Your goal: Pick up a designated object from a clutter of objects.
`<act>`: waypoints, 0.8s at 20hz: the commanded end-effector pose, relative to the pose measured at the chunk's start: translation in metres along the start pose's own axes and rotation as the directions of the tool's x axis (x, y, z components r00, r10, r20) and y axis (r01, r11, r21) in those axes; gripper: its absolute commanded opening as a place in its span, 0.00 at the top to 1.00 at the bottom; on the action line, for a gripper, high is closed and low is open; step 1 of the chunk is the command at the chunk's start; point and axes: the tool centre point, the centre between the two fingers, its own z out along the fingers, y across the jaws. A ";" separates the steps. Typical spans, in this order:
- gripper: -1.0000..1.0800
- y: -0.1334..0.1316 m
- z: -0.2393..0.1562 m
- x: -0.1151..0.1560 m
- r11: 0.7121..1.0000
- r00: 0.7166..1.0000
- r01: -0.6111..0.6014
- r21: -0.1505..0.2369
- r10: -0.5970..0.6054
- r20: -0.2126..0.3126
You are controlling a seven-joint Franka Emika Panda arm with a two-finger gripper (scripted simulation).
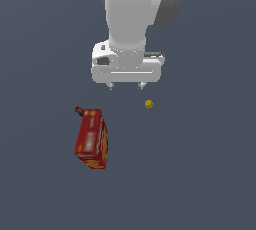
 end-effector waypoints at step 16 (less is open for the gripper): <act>0.04 -0.001 0.001 -0.003 1.000 1.000 0.009 -0.003 -0.009 0.021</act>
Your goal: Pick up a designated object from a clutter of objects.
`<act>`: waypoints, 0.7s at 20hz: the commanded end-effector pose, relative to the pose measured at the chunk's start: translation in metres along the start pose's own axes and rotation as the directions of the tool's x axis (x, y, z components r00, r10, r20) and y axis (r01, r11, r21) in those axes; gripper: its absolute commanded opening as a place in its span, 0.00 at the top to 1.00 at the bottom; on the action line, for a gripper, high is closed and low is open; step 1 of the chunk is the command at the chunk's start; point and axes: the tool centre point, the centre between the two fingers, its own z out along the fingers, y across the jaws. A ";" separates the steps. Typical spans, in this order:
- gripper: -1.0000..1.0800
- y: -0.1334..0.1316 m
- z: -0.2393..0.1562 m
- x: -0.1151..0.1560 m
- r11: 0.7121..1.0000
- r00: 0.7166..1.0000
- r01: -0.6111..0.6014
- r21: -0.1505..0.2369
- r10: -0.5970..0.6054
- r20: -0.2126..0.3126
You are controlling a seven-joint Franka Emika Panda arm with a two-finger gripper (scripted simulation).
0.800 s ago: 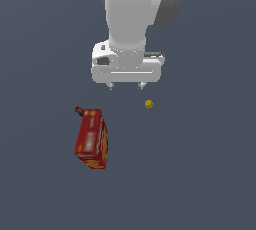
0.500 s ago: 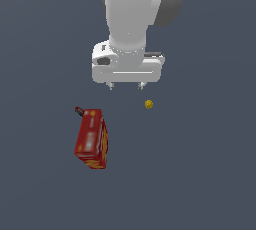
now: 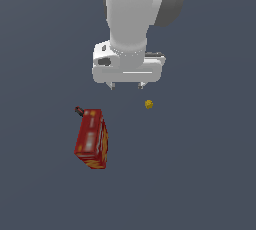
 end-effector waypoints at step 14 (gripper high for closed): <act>0.04 -0.023 0.041 -0.003 0.999 0.999 0.038 -0.007 -0.038 -0.012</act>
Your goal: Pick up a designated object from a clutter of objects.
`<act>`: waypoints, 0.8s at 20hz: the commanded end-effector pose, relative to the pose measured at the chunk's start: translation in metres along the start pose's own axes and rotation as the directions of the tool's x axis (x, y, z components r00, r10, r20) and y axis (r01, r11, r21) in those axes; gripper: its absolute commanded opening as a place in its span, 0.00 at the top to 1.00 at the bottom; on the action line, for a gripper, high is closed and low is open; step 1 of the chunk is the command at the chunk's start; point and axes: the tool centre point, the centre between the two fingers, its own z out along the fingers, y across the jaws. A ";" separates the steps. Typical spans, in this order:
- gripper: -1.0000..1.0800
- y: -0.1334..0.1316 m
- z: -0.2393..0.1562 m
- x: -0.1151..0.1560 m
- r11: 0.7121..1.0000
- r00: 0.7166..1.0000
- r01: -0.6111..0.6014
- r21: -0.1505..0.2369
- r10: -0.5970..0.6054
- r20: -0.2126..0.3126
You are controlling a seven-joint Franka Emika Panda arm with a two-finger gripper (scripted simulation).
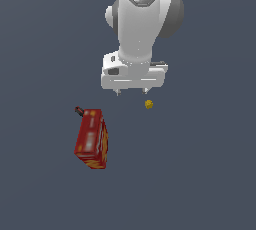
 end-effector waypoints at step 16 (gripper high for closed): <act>0.04 -0.077 0.124 -0.045 0.991 0.990 0.133 -0.004 -0.133 -0.040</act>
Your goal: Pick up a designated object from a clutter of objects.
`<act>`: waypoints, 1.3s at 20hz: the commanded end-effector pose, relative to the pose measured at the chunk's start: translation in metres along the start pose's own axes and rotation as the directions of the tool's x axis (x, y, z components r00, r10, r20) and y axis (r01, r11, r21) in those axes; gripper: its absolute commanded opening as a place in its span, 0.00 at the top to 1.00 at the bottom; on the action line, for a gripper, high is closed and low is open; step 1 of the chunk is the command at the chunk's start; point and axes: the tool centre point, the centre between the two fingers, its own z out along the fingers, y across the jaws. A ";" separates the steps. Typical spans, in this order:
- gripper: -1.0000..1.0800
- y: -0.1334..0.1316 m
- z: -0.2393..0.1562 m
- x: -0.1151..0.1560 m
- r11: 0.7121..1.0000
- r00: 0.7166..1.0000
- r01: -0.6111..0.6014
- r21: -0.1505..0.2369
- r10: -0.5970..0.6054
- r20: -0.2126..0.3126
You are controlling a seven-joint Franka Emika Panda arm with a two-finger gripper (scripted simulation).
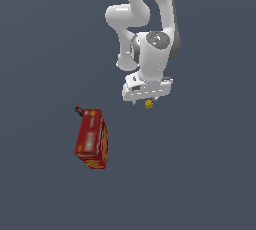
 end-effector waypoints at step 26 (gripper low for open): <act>0.04 -0.060 0.079 -0.065 0.994 0.994 0.107 0.022 -0.106 -0.033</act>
